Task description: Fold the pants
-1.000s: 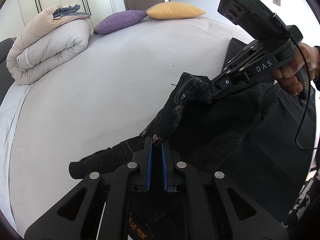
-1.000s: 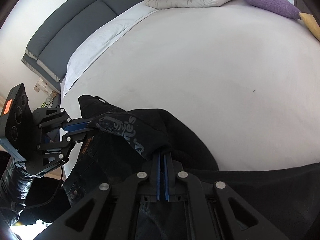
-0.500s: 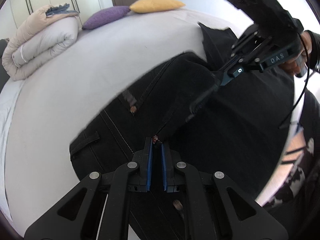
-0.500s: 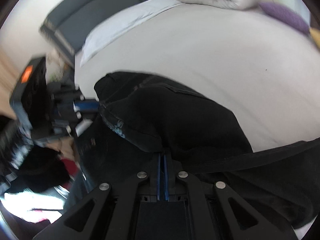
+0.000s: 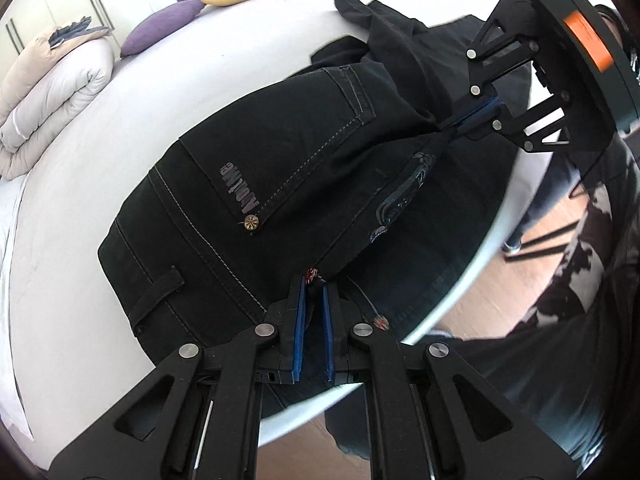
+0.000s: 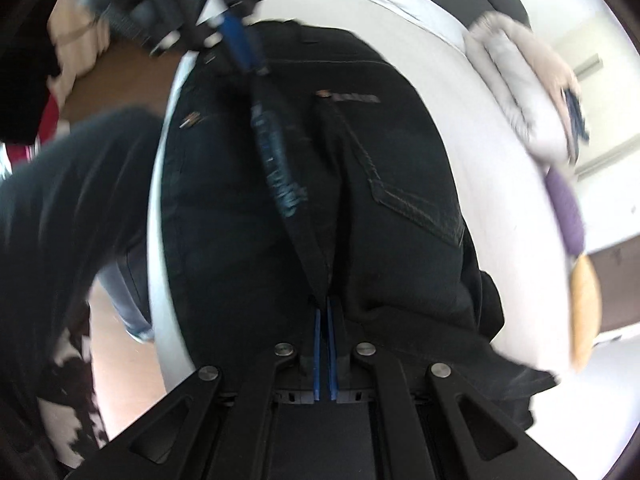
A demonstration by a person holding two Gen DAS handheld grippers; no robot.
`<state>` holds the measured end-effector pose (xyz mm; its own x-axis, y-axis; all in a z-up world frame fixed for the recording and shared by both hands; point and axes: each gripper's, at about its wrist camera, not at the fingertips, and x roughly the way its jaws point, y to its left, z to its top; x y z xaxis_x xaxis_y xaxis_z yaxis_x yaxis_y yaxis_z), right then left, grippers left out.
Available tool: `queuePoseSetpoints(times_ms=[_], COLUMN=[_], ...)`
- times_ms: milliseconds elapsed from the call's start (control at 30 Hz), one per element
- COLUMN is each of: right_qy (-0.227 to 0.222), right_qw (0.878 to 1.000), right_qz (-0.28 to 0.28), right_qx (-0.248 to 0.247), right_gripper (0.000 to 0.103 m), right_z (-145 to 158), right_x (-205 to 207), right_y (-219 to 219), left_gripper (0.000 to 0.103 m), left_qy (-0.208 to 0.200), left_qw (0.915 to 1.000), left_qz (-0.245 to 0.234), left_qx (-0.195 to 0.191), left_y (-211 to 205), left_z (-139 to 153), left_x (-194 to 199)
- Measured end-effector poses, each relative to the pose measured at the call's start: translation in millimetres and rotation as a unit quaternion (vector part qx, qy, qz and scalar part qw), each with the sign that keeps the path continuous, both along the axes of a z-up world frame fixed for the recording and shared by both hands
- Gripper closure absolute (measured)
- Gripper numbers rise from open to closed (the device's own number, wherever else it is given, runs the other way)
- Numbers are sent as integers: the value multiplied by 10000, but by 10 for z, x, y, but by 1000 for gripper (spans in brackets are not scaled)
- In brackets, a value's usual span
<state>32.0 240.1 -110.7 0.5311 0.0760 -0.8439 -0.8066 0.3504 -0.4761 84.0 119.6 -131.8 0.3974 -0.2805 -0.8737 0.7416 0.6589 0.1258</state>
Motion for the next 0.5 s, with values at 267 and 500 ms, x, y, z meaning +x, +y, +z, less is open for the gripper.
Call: queuePoseSetpoints(times_ms=[267, 500], right_qy=[-338, -554], right_qw=[9987, 9965], right_qz=[193, 277], right_qx=[-322, -553], right_gripper=[99, 99], right_z=[-33, -175], right_x=[-206, -401], right_y=[4, 170], left_gripper=[96, 96], left_qy=[87, 77], left_qw=[9994, 9991], left_qz=[-317, -370], left_qx=[105, 167], left_y=[25, 31], left_z=[-84, -74], left_x=[-351, -386])
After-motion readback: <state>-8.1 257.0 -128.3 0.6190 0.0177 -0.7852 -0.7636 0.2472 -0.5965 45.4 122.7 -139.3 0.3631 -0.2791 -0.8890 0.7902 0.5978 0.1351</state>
